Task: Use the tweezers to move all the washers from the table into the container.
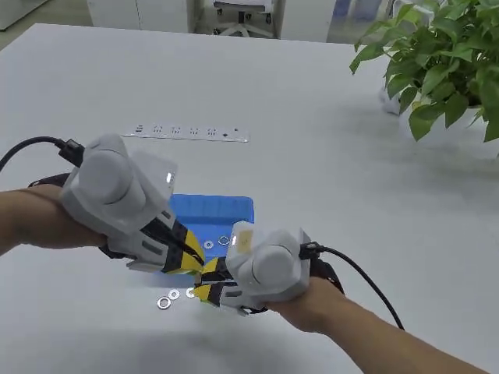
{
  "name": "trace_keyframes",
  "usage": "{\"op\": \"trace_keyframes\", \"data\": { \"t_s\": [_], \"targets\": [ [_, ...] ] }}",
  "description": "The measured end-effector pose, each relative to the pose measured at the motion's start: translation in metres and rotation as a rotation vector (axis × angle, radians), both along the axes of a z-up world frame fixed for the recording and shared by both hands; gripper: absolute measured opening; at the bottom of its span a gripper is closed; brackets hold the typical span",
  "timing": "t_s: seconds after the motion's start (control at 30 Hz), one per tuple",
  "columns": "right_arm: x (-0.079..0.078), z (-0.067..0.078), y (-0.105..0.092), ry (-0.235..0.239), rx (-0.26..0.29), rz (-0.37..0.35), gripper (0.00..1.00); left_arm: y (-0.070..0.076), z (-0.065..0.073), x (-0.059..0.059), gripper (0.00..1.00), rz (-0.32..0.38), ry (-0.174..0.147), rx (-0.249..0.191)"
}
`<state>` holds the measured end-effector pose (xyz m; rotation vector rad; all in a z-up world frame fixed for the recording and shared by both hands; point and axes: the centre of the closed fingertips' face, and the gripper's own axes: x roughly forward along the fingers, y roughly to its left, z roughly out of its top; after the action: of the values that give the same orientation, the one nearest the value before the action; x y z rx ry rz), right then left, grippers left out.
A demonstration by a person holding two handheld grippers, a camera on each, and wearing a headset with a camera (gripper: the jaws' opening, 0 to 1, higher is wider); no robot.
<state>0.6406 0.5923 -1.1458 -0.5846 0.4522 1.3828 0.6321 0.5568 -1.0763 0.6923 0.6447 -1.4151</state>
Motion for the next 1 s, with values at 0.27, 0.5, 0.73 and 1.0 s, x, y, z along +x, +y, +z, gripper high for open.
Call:
{"op": "trace_keyframes", "data": {
  "t_s": [0.27, 0.5, 0.73, 1.0],
  "targets": [
    [-0.001, -0.008, 0.0, 0.009, -0.009, 0.001, 0.12, 0.0, -0.008, 0.001, 0.06, -0.002, 0.01, 0.004],
    [0.002, -0.011, -0.001, 0.018, -0.004, -0.009, 0.12, 0.0, -0.01, 0.003, 0.06, -0.001, 0.017, -0.004],
    [0.002, -0.011, -0.001, 0.025, 0.002, -0.015, 0.12, 0.0, -0.009, 0.003, 0.06, 0.0, 0.029, -0.014],
    [0.001, -0.011, 0.0, 0.03, 0.005, -0.021, 0.13, 0.0, -0.009, 0.005, 0.06, -0.005, 0.054, -0.022]
  ]
}}
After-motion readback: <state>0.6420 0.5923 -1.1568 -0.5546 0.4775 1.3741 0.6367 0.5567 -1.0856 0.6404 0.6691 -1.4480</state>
